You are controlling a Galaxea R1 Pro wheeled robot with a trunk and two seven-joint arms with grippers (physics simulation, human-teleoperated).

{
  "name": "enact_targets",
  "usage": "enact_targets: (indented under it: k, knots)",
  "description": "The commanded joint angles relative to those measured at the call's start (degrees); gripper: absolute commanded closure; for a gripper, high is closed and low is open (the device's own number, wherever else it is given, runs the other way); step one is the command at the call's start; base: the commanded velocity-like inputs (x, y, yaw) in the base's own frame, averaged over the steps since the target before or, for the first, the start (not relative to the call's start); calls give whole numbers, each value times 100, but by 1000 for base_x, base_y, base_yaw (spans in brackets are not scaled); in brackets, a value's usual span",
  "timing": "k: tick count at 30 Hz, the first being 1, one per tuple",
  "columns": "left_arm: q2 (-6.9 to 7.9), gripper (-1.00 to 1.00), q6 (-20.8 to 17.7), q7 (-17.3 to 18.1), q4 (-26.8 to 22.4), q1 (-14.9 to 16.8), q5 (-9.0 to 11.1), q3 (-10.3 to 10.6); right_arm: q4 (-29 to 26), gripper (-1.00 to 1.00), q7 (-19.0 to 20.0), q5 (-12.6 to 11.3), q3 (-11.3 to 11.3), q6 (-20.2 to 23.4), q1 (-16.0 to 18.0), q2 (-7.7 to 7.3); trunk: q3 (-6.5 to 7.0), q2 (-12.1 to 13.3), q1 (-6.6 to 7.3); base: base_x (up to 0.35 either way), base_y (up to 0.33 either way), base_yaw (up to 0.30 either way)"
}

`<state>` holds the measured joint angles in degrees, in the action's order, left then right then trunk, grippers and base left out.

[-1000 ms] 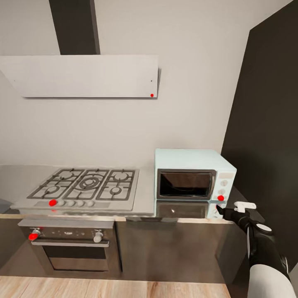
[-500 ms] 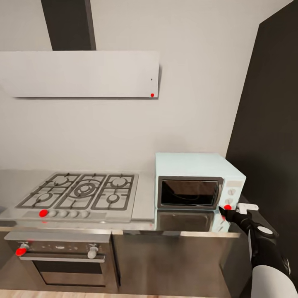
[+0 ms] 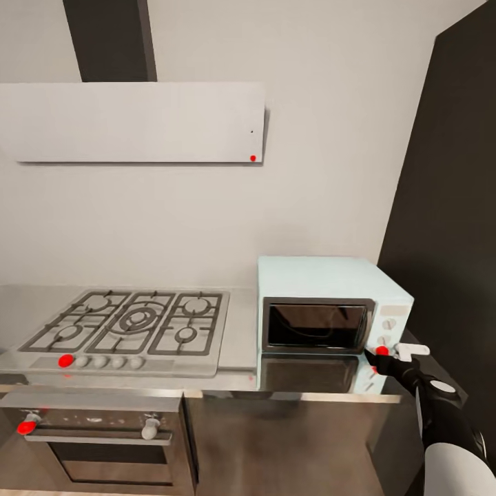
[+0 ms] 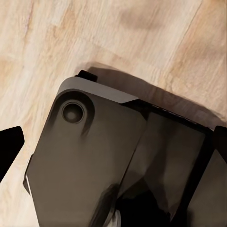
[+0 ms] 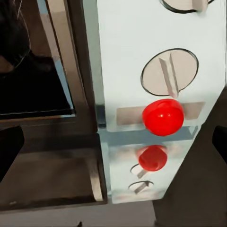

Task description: In the kitchen, take the popcorn bag from the countertop, put it into the microwave, and heat it until the popcorn is cooked so the cooked popcorn ends up inside the bag.

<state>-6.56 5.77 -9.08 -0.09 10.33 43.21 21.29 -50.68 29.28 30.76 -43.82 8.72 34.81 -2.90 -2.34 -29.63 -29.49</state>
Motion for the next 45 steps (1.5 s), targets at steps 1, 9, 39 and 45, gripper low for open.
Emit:
enact_targets:
  k: [1, 9, 39, 45]
  knots:
    - [-2, -100, 16, -23, 0, 4, 39, 48, 3, -100, 48, 35, -16, 18, 8, 1, -12, -11, -3, 0, -191, 0]
    - [0, -100, 12, -23, 0, 4, 41, 49, 19, -100, 52, 35, -9, 24, 8, 8, -12, -11, -3, 0, -257, 0]
    - [23, -100, 13, -24, 0, 4, 48, 42, 705, 100, -8, 38, -5, -151, 8, 43, -12, -11, -3, 5, -9, 0]
    - [23, -100, 12, -24, 0, 4, 47, 41, 700, 100, -24, 30, -7, -160, 8, 45, -12, -11, -3, 199, 0, 0]
